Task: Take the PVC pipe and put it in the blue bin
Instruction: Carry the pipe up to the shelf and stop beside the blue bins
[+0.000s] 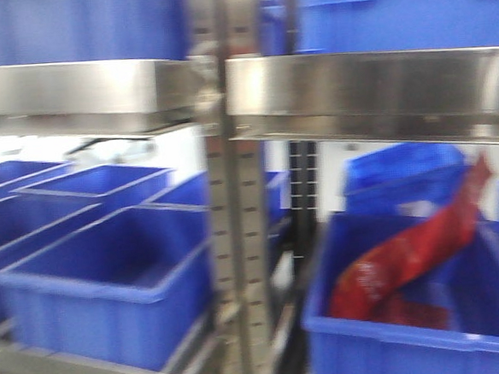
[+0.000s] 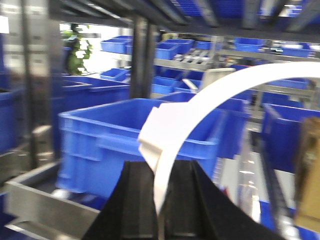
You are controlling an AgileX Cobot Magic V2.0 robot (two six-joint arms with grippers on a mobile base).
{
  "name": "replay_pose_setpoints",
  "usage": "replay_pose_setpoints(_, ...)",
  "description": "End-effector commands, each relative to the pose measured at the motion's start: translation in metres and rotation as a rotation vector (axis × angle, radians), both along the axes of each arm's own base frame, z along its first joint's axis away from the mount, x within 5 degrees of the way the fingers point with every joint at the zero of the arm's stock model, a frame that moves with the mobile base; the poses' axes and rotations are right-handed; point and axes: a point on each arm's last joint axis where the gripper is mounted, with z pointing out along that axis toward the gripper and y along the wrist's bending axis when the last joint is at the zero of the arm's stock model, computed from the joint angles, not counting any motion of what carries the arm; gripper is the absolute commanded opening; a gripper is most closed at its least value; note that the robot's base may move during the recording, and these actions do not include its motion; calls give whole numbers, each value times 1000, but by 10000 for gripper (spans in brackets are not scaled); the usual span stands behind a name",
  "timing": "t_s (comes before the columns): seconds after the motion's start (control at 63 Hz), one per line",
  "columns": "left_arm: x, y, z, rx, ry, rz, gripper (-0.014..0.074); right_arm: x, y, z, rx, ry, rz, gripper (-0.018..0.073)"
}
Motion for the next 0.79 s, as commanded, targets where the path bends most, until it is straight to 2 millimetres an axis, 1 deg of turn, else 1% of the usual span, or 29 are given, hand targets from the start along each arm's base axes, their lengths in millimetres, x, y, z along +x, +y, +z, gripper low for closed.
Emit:
replay_pose_setpoints(0.0, -1, 0, 3, -6, -28, -3, -111, -5, 0, 2, -15, -27, -5, -162)
replay_pose_setpoints(0.095, -1, 0, 3, -6, -28, -3, -111, -9, 0, 4, -16, -52, -3, -162)
replay_pose_setpoints(0.603, -1, 0, 3, -6, -29, -3, -111, -9, 0, 6, -17, -70, -1, -162)
replay_pose_setpoints(0.651, 3, -1, 2, -5, -16, -3, -111, -7, 0, 5, -17, -64, -1, -162)
replay_pose_setpoints(0.778, 4, -1, 2, -5, -15, -2, -111, -7, 0, 5, -17, -64, -1, -162)
